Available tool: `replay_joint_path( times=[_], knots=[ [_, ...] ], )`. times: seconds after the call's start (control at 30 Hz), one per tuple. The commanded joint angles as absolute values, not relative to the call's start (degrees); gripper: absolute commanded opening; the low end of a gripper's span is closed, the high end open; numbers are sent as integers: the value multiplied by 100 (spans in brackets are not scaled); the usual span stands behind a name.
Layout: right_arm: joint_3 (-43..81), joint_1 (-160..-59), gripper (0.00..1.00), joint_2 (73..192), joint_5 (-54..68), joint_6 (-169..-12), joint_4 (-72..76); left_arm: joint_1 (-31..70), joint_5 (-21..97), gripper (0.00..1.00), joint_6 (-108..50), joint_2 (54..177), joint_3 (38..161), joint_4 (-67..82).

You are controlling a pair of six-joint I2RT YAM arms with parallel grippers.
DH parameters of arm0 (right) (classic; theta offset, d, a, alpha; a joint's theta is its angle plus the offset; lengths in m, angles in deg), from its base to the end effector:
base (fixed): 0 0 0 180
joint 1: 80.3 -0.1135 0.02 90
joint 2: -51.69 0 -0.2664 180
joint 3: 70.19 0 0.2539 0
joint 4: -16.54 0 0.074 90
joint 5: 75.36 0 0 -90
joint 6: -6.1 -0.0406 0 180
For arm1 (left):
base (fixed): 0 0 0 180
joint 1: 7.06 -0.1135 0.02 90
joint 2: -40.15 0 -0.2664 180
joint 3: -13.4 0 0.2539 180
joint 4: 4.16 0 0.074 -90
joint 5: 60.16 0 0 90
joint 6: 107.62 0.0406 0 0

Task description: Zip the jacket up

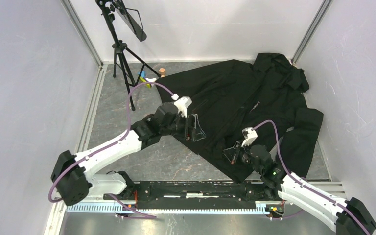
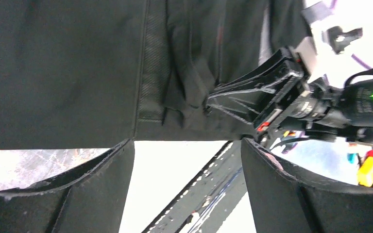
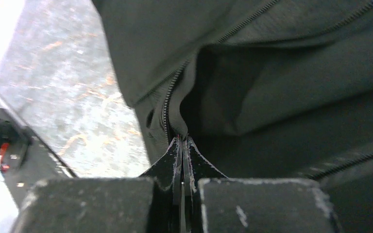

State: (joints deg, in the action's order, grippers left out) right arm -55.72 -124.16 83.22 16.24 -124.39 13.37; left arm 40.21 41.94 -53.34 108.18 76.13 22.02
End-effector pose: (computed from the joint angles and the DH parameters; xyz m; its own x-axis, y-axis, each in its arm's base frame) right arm 0.1040 0.0984 0.1387 -0.6271 0.2976 -0.7199 -0.3505 0.7175 0.6019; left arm 0.1770 -0.2042 0.2777 -0.7778 0.0007 -0.6285 0.4747 0.6560 -0.5868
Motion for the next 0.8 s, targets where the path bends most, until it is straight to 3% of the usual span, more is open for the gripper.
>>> replay_joint_path(
  times=[0.0,0.2,0.4,0.53,0.77],
  knots=[
    [-5479,-12424,0,8390,2096,-11533,413,4006,4273,83,-4473,11543,8195,2969],
    [-5423,-12420,0,8395,1681,-11029,667,3996,4621,68,-3683,12952,9288,4028],
    [-5417,-12421,0,8559,1544,-10831,841,4022,4220,54,-3296,13995,10162,4609],
    [-5461,-12423,0,8587,1544,-10795,898,4152,3796,70,-3171,14458,10543,4798],
    [-5597,-12421,0,8602,1481,-10838,1176,4369,3245,70,-3142,15185,11097,5056]
  ],
)
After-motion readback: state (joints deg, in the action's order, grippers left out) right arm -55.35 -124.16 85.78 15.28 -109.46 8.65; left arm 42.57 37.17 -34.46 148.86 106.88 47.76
